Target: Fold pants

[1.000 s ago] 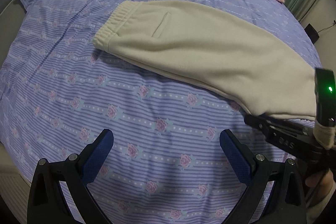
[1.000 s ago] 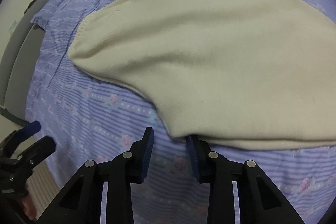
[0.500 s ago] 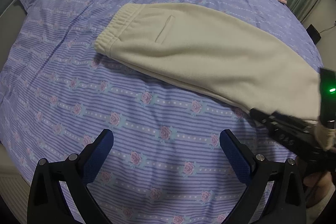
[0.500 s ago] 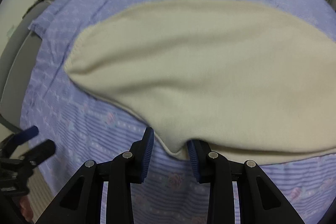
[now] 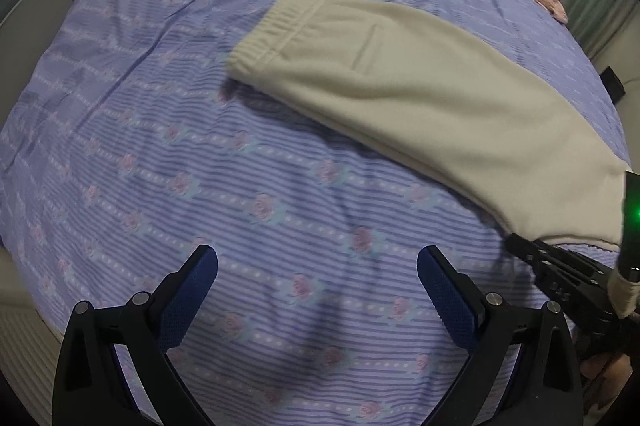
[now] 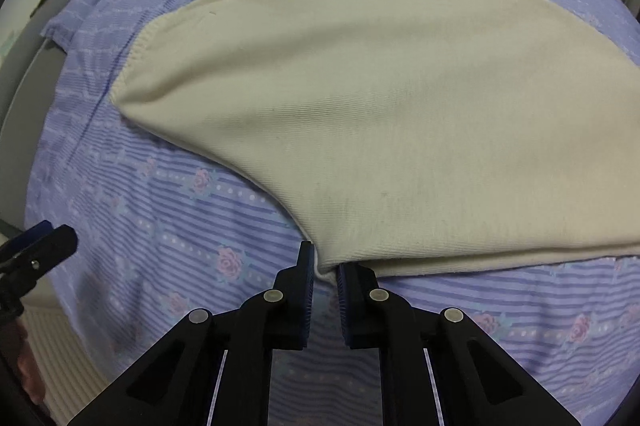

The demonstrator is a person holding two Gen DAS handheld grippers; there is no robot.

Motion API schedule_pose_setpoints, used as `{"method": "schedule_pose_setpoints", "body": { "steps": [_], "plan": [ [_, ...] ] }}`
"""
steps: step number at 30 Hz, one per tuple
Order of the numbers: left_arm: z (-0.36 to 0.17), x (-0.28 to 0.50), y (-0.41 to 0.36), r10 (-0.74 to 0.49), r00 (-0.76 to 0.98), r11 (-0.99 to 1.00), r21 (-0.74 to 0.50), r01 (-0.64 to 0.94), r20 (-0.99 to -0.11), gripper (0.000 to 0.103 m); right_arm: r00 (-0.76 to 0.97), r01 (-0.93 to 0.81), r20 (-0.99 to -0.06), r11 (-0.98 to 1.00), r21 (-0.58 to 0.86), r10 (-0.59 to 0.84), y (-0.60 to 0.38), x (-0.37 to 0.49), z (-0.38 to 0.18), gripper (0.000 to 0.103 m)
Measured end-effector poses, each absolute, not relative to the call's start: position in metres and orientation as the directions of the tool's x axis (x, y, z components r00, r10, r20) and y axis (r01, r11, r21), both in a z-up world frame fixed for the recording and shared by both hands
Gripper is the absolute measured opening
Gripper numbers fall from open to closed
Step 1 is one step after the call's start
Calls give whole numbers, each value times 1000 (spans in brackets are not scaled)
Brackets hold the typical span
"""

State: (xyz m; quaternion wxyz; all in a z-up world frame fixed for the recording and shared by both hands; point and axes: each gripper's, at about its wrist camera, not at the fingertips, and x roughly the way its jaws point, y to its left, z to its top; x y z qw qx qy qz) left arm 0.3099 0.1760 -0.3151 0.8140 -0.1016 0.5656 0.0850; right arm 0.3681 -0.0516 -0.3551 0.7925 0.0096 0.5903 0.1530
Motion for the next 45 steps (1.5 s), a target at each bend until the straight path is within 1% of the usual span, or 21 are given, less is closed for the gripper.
{"method": "schedule_pose_setpoints", "body": {
  "steps": [2, 3, 5, 7, 8, 9, 12, 18, 25, 27, 29, 30, 32, 34, 35, 36, 37, 39, 41, 43, 45],
  "plan": [
    [-315, 310, 186, 40, 344, 961, -58, -269, -938, 102, 244, -222, -945, 961, 164, 217, -48, 365, -350, 20],
    [-314, 310, 193, 44, 348, 958, -59, -281, -936, 102, 222, -222, -953, 962, 157, 207, -44, 361, -347, 30],
    [-312, 311, 207, 42, 361, 948, -76, -308, -931, 102, 202, -223, -953, 958, 181, 227, -42, 351, -331, 34],
    [-309, 315, 224, 33, 383, 936, -107, -337, -923, 102, 247, -258, -938, 949, 180, 245, -34, 342, -311, 48],
    [-307, 319, 234, 25, 398, 929, -126, -348, -917, 102, 282, -268, -932, 951, 153, 229, -29, 343, -302, 63],
    [-307, 324, 243, 18, 411, 923, -143, -357, -911, 102, 317, -268, -923, 954, 132, 217, -24, 344, -294, 69],
    [-310, 349, 274, -18, 458, 895, -219, -388, -889, 102, 406, -271, -892, 958, 89, 198, -4, 365, -285, 69],
    [-334, 408, 304, -168, 488, 838, -385, -387, -856, 102, 464, -250, -868, 966, 64, 177, 26, 419, -290, 69],
    [-380, 445, 315, -300, 492, 737, -526, -424, -817, 102, 463, -221, -869, 973, 74, 172, 49, 448, -297, 69],
    [-393, 450, 321, -340, 510, 681, -581, -445, -790, 101, 454, -219, -874, 973, 78, 173, 53, 449, -302, 69],
    [-402, 454, 327, -385, 556, 606, -656, -450, -737, 97, 443, -225, -880, 972, 74, 170, 56, 448, -307, 69],
    [-405, 456, 330, -394, 568, 583, -674, -454, -723, 91, 439, -229, -883, 971, 72, 169, 57, 448, -309, 69],
    [-411, 461, 331, -402, 575, 548, -690, -472, -712, 85, 429, -233, -888, 970, 70, 167, 59, 447, -314, 69],
    [-407, 466, 328, -378, 557, 584, -657, -476, -739, 59, 422, -234, -891, 969, 74, 170, 61, 447, -316, 69],
    [-402, 469, 324, -359, 544, 623, -629, -465, -758, 55, 419, -236, -891, 969, 78, 174, 62, 447, -317, 69],
    [-394, 468, 321, -343, 550, 653, -614, -443, -761, 41, 418, -238, -891, 968, 82, 178, 63, 447, -317, 69],
    [-381, 466, 319, -323, 564, 683, -600, -417, -760, 23, 416, -241, -891, 967, 85, 182, 64, 447, -316, 69],
    [-358, 455, 319, -309, 616, 702, -611, -367, -725, 16, 416, -251, -887, 963, 97, 198, 68, 447, -312, 69],
    [-345, 448, 321, -279, 646, 733, -592, -335, -710, 15, 437, -260, -872, 959, 113, 222, 71, 444, -304, 69],
    [-350, 448, 324, -237, 631, 773, -537, -337, -739, 15, 448, -274, -861, 954, 122, 239, 77, 442, -300, 69],
    [-374, 450, 332, -264, 577, 761, -535, -367, -772, 16, 441, -291, -865, 950, 117, 241, 85, 442, -300, 69]
  ]
}}
